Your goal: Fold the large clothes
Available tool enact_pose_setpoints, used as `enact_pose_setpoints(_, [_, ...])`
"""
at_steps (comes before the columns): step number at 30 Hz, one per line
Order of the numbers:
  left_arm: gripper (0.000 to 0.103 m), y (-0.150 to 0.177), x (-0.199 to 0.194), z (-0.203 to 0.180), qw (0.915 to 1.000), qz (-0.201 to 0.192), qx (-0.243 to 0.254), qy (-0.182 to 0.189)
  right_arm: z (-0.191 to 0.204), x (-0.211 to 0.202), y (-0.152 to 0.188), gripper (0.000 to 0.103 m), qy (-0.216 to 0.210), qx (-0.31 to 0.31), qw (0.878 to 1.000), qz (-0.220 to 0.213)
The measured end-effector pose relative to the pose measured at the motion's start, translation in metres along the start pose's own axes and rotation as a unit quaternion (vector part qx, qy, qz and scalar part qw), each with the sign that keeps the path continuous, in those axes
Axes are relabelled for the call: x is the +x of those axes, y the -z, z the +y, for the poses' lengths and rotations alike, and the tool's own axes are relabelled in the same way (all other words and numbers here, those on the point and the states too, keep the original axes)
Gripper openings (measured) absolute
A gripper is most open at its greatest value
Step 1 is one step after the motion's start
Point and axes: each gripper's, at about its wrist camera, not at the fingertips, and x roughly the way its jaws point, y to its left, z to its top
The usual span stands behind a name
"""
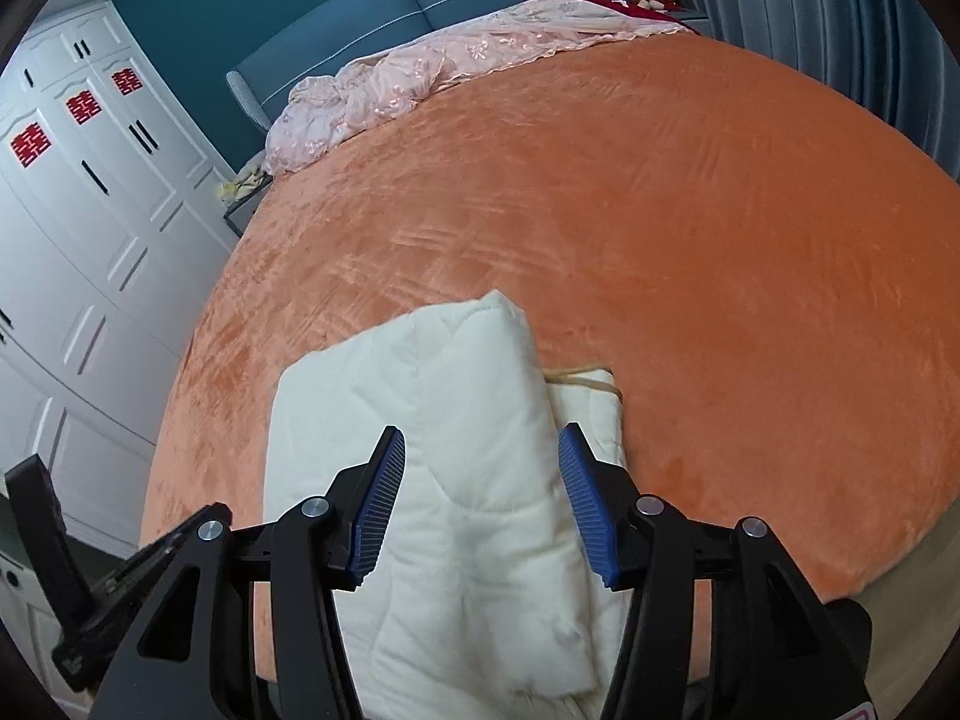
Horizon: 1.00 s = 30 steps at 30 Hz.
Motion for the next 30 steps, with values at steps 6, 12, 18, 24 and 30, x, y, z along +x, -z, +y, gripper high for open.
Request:
enact_pose_setpoints(6, [0.015, -0.020, 0.037, -0.016, 0.9999, 0.016, -0.001, -0.005, -0.002, 0.059, -0.017, 0.049, 0.027, 0.056, 0.998, 0.034])
enact_pose_setpoints(12, [0.015, -0.031, 0.060, -0.026, 0.9997, 0.023, -0.002, 0.001, -0.001, 0.058, -0.009, 0.008, 0.032, 0.019, 0.999, -0.013])
enact_pose_setpoints(18, [0.015, -0.031, 0.090, -0.038, 0.9998, 0.021, -0.004, 0.002, -0.033, 0.092, 0.006, 0.008, 0.063, 0.041, 0.997, 0.008])
enact_pose_setpoints(24, [0.016, -0.020, 0.117, -0.049, 0.9993, 0.014, 0.020, -0.030, -0.047, 0.115, 0.019, 0.014, 0.068, 0.028, 0.997, 0.011])
enact_pose_setpoints(30, [0.016, -0.009, 0.133, -0.049, 0.9981, -0.012, 0.028, -0.054, -0.047, 0.129, 0.027, 0.019, 0.070, 0.012, 0.997, 0.001])
